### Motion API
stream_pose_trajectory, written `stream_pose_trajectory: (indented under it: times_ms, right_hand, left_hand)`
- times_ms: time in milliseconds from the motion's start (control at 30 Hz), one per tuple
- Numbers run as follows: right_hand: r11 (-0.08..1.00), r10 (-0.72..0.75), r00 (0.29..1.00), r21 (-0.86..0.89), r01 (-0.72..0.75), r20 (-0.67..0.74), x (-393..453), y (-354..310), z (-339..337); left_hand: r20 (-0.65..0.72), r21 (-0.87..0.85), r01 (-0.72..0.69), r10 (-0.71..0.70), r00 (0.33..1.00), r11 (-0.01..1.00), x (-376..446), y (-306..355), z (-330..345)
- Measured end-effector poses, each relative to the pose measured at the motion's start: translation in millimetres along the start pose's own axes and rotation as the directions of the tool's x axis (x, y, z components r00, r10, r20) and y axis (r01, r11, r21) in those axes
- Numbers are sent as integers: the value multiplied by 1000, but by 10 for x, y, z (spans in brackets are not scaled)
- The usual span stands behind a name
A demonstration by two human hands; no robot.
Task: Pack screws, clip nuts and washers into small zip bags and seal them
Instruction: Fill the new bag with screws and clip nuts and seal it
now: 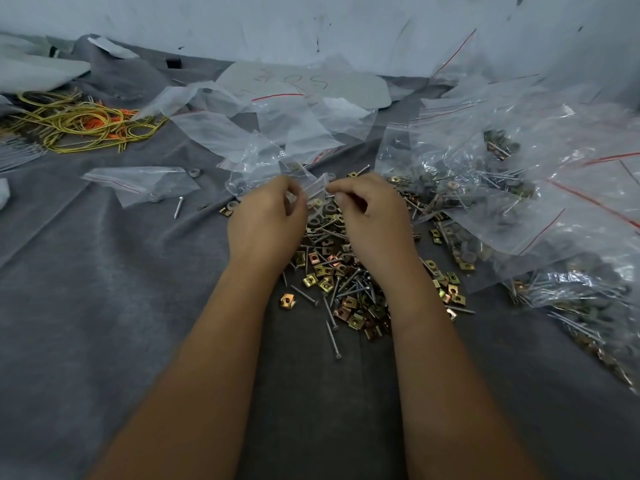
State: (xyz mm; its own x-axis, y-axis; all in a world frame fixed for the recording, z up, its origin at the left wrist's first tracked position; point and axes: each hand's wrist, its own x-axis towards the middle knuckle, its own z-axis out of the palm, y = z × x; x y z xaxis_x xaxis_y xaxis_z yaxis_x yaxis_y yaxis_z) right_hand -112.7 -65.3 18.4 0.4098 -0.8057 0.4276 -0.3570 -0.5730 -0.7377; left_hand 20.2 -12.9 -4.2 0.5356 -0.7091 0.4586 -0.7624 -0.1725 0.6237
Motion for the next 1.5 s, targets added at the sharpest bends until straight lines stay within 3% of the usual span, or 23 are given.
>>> stream_pose_trajectory:
  times_ms: [200,333,467,533,633,767,833,1067,1300,1400,1500]
  right_hand:
    - [978,-150,989,-147,149,2,-9,-9,79]
    - [924,-182,983,-337,180,27,-1,54,90]
    - [997,-70,998,25,70,-5,-5,-6,47]
    - [996,-11,998,85,16,-59,1,-10,9]
    - [993,62,997,-98,-66,-46,6,42,-74]
    - [879,167,957,-475,-37,236,4,71,-152]
    - [848,228,932,-528,-48,281,6,57,-139]
    - [847,130,967,-531,7,220,-4,62,-66]
    - [952,70,997,-301,-60,21,-12,87,-55]
    - [978,-52,998,-202,46,-24,5,65,-35]
    - [955,-163,987,-253,156,-7,10,61,15]
  left_hand:
    - [34,-53,-92,94,995,994,-34,49,3]
    - [8,-251,-70,75,997,965,-29,56,6]
    - [-76,-265,-12,-8,997,964,-17,27,25]
    - [-108,-242,35,-63,992,970,2,-5,24]
    - [-92,-247,121,-148,985,962,34,-42,30]
    - [-45,-242,151,-166,985,959,38,-53,58]
    - [-31,-251,143,-156,987,957,42,-56,68]
    - [1,-261,134,-139,990,956,46,-73,81]
    - [62,-235,123,-112,992,964,51,-93,88]
    - [62,-248,103,-90,994,963,45,-97,105]
    - [44,-298,40,-28,999,954,27,-85,110]
